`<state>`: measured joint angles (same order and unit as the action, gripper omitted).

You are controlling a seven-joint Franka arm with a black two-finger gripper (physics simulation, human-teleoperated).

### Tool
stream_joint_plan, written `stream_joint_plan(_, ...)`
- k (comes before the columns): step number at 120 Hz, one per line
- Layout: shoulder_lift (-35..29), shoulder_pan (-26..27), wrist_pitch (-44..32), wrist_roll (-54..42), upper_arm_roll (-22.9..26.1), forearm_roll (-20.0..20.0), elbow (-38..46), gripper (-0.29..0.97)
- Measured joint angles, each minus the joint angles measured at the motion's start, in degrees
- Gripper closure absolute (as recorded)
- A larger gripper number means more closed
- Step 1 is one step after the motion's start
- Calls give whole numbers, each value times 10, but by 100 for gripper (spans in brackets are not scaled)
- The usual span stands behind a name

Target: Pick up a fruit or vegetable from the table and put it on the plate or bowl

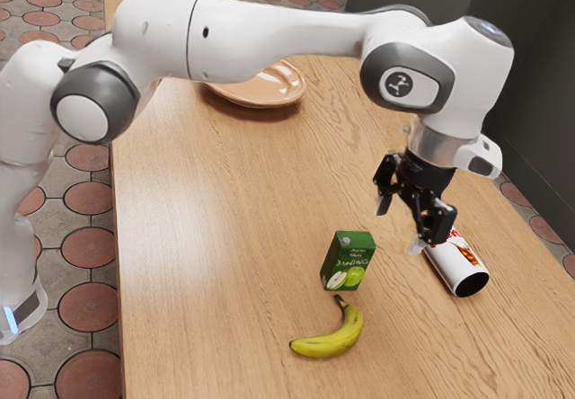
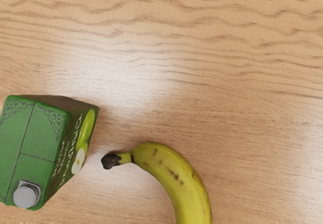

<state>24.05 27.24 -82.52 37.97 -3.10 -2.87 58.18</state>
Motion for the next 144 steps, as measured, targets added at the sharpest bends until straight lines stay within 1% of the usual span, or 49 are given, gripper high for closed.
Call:
stream_joint_plan(10, 1, 9, -10, 54, 2, 14, 0, 0)
stream_joint_plan(31, 12, 19, -22, 146, 1, 31, 0, 0)
stream_joint_plan(42, 14, 20, -25, 185, 1, 33, -1, 0)
stream_joint_plan(60, 57, 21, -29, 238, 1, 34, -14, 0)
stream_joint_plan(94, 94, 27, -17, 319, 1, 25, -13, 0)
stream_joint_plan(122, 76, 28, 4, 368, -1, 19, -5, 0)
stream_joint_plan(135, 33, 27, -15, 383, -6, 10, 83, 0)
stream_joint_plan(144, 19, 27, -33, 391, -8, 4, 114, 0)
